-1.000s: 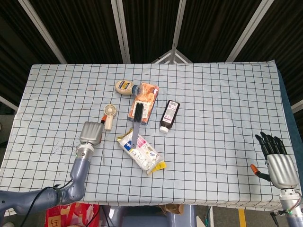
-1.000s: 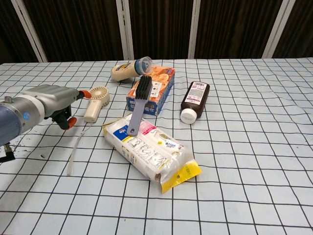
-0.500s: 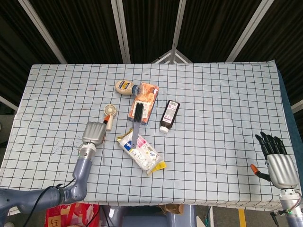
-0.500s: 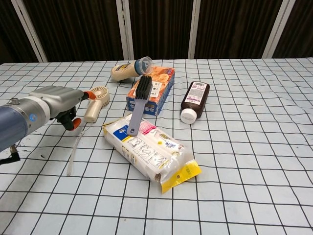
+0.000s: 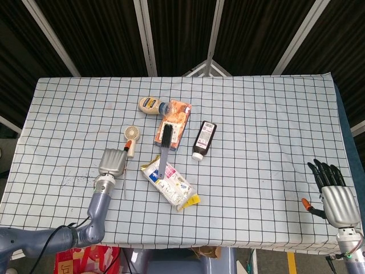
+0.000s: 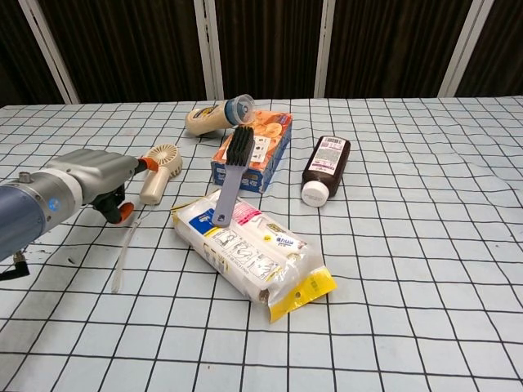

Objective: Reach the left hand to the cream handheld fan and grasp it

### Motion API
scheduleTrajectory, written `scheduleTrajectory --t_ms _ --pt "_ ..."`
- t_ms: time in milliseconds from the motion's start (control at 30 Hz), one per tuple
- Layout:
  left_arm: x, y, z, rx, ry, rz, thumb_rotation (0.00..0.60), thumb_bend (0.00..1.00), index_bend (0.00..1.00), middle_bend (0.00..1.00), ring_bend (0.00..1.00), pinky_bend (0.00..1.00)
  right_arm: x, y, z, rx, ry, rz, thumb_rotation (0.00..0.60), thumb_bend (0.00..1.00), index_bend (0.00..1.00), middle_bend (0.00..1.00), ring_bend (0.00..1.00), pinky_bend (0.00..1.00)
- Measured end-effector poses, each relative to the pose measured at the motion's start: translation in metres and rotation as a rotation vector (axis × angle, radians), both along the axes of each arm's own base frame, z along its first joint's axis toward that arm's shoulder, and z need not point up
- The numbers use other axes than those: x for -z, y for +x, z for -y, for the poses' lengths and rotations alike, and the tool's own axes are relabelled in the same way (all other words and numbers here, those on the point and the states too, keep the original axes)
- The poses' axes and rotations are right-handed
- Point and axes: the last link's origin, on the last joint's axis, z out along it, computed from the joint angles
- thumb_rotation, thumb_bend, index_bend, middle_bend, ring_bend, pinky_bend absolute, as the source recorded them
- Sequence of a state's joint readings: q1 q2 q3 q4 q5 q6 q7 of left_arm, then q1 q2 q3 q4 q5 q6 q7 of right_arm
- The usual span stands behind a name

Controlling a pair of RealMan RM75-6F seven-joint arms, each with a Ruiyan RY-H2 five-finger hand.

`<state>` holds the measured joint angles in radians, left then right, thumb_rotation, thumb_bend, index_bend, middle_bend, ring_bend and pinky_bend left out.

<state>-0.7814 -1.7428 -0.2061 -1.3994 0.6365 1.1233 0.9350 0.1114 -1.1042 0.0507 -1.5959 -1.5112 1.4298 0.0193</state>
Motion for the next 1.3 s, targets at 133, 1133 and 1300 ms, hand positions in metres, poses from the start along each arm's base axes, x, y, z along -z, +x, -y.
scheduleTrajectory --t_ms 133,1133,1300 --pt "-0.001 -0.002 -0.001 -0.001 0.006 -0.001 0.6 0.71 0.09 0.88 0.7 0.7 0.0 0.0 0.0 0.0 0.0 0.0 0.6 0.28 0.01 0.0 0.0 0.0" --pt "0.008 -0.01 0.001 -0.012 -0.021 -0.022 0.6 0.71 0.11 0.86 0.69 0.7 0.0 0.0 0.0 0.0 -0.001 0.002 0.6 0.28 0.02 0.0 0.0 0.0" --pt "-0.003 0.0 -0.004 0.021 0.05 0.045 0.6 0.69 0.07 0.81 0.64 0.69 0.0 0.0 0.0 0.0 -0.001 0.001 0.6 0.28 0.02 0.0 0.0 0.0"
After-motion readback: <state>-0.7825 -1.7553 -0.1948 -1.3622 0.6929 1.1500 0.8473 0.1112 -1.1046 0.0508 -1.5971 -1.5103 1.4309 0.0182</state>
